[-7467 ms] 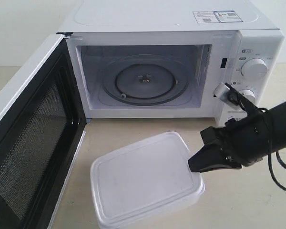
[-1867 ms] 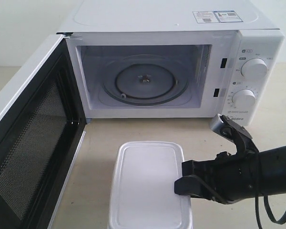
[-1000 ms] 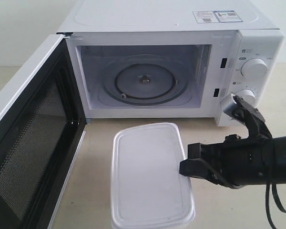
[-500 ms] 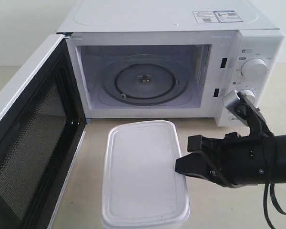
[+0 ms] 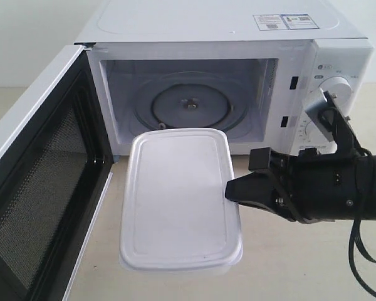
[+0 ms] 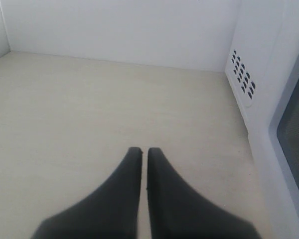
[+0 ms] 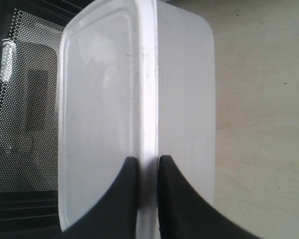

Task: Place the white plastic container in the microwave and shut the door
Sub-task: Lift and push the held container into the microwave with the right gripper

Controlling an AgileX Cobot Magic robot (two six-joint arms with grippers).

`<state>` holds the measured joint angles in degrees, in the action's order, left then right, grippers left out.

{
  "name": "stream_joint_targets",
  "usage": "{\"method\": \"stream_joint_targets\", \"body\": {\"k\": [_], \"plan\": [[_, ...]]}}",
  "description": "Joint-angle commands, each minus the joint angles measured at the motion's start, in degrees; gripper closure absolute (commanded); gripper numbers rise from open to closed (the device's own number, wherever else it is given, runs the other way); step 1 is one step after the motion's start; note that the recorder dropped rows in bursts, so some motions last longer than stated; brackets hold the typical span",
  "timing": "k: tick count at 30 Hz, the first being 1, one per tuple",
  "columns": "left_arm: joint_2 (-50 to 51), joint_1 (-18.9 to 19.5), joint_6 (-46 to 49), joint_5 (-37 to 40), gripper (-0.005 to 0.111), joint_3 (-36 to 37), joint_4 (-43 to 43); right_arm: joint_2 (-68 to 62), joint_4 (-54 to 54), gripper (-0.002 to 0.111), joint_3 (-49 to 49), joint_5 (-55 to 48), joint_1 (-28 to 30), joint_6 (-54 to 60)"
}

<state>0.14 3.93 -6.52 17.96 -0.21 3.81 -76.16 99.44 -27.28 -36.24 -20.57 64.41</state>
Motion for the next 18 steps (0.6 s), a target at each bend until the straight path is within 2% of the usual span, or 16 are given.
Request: {"method": "stream_joint_targets", "body": {"k": [1,10,18], "plan": [[-0.14,-0.02,0.12,-0.07,0.102,0.21,0.01,0.54,0.51,0.108,-0.31,-1.03,-0.01,-0.15],[-0.14,-0.02,0.12,-0.07,0.102,0.21,0.01,0.78,0.51,0.108,-0.31,-0.35,-0.01,-0.93],[-0.14,-0.02,0.12,-0.07,0.102,0.21,0.01,4.97,-0.91,0.108,-0.31,7.38,-0.11,-7.13]]}}
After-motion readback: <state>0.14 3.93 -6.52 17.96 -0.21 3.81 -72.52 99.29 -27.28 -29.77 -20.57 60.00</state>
